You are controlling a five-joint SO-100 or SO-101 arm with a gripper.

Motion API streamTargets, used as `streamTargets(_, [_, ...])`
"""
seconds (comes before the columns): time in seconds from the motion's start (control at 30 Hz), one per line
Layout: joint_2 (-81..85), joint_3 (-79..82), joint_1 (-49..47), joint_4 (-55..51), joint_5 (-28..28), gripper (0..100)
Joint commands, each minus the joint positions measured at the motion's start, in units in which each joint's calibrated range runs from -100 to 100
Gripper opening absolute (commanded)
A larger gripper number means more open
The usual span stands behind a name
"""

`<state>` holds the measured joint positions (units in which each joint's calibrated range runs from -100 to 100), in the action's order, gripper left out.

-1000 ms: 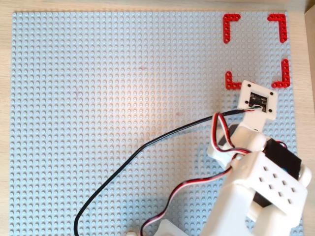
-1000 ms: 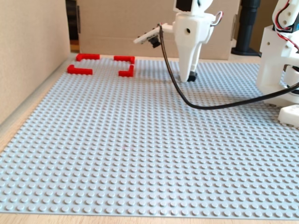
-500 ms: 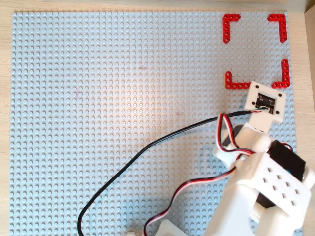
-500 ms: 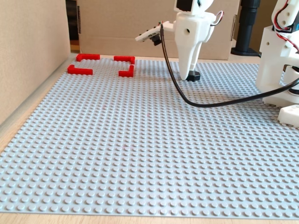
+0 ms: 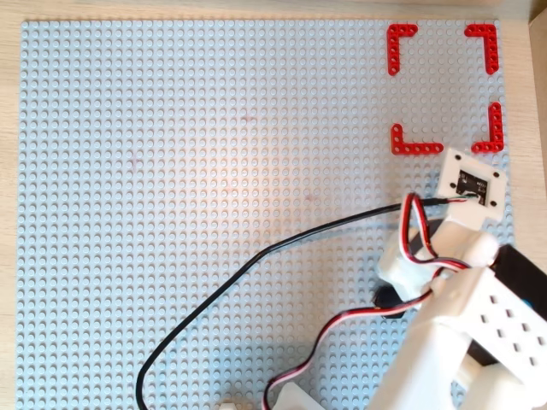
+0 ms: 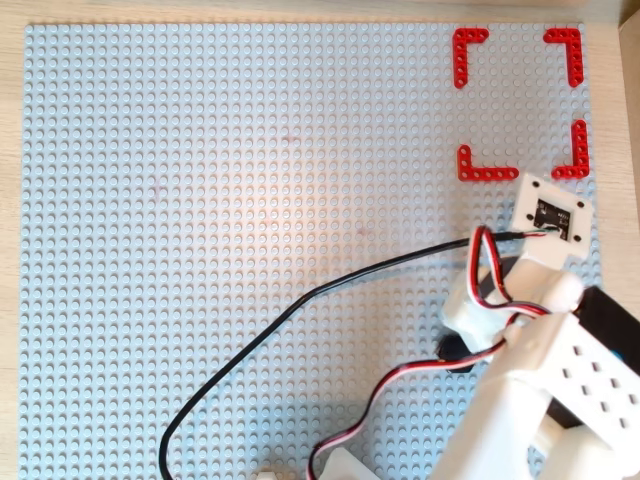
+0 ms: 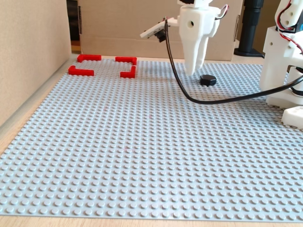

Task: Grab the Lego and store it in red box

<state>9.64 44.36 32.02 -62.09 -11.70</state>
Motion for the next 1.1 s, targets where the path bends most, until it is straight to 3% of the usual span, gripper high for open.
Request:
streamTargets(0.0, [0.7,-2.2,0.8,-3.0,0.0,20])
streamTargets(0.3, [0.8,-2.3,0.2,-6.7,0.5,20])
streamTargets(0.6, [0.5,1.5,0.1,-1.5,1.3,20])
streamTargets(1.07, [-0.1,3.1,-0.7,-2.6,1.3,19])
